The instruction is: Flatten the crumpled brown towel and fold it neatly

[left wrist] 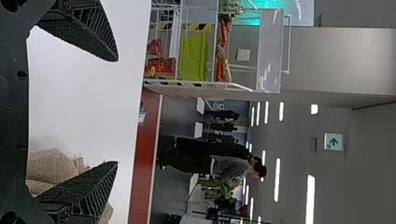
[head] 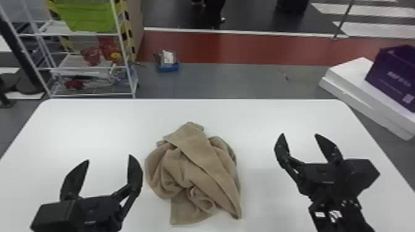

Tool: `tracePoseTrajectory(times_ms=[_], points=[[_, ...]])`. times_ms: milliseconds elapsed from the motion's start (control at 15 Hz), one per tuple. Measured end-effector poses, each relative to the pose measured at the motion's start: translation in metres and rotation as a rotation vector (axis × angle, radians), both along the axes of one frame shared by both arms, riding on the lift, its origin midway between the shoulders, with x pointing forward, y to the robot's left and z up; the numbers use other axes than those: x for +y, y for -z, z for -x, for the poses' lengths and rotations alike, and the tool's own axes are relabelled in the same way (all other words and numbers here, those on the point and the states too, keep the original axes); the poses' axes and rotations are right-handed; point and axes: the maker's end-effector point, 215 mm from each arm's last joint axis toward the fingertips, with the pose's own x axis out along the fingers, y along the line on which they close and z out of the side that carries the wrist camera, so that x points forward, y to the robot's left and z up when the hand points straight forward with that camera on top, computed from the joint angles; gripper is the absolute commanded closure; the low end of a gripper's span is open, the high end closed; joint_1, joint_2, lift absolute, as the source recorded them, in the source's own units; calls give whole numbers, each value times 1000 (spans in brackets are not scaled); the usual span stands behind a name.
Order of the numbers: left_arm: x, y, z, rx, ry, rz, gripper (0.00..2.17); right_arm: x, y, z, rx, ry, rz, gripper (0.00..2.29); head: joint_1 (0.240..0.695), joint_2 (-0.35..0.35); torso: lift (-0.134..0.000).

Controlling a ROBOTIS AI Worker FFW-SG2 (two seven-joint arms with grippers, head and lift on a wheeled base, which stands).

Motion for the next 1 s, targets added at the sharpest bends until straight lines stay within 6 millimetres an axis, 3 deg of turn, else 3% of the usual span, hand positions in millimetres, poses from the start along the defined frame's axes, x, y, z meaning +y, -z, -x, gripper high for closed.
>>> tracePoseTrajectory(times_ms=[1000], points=[[-6, 4, 0, 14, 24, 8, 93, 4, -3, 0, -12, -13, 6, 117, 695, -79, -124]])
